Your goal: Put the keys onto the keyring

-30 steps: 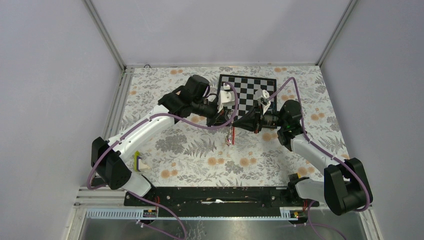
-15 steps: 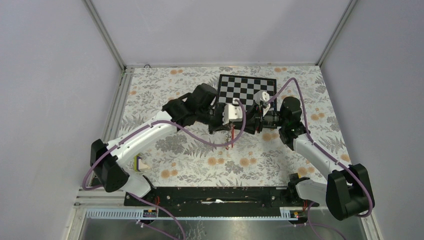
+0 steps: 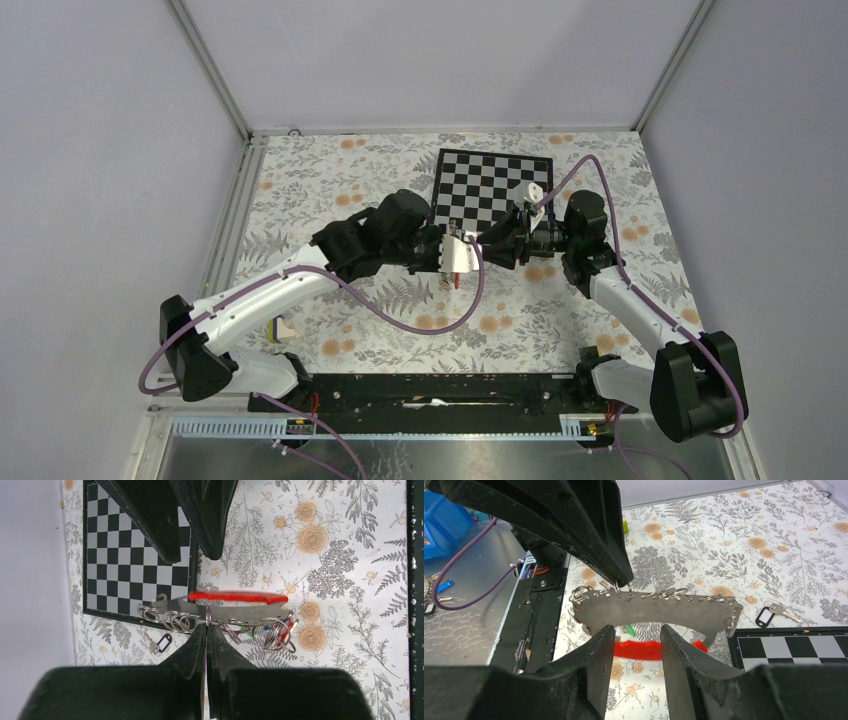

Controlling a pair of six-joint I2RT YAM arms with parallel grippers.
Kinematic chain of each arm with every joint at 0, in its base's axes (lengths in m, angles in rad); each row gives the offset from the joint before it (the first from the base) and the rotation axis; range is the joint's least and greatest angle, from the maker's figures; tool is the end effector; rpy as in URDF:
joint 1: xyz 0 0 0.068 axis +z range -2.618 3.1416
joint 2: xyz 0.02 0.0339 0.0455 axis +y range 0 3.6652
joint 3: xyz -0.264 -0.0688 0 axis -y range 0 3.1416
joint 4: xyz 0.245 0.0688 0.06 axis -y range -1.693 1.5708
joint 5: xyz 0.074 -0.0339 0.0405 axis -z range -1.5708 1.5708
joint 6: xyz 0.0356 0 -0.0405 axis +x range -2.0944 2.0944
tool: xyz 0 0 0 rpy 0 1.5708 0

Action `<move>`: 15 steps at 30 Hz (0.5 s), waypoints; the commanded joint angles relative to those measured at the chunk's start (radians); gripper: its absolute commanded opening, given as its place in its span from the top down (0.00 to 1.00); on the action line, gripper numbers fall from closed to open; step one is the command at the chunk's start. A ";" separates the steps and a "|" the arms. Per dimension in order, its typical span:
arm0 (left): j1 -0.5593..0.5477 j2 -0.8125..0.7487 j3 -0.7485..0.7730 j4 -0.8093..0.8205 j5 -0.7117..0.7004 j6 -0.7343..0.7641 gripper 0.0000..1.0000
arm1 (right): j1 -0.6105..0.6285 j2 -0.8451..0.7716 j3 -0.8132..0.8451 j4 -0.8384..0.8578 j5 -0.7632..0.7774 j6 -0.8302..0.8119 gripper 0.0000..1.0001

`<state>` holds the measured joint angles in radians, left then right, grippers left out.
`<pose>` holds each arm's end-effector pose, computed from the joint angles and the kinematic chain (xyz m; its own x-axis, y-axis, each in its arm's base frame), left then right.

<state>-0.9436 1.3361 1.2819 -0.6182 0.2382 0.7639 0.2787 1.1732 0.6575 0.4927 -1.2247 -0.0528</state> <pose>0.1642 -0.2409 0.3493 0.3552 0.6553 -0.6666 0.8993 -0.0449 0.4350 0.2278 0.1000 0.2863 0.0306 -0.0099 -0.9995 -0.9973 0.0670 -0.0312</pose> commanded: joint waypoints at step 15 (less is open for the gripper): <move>0.001 0.041 0.043 0.107 0.123 -0.180 1.00 | 0.045 -0.016 0.015 0.052 -0.015 0.000 0.59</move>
<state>-0.9447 1.3705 1.2819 -0.5758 0.2878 0.6422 0.3107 1.1732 0.6575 0.5346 -1.2240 -0.0277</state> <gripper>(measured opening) 0.010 0.421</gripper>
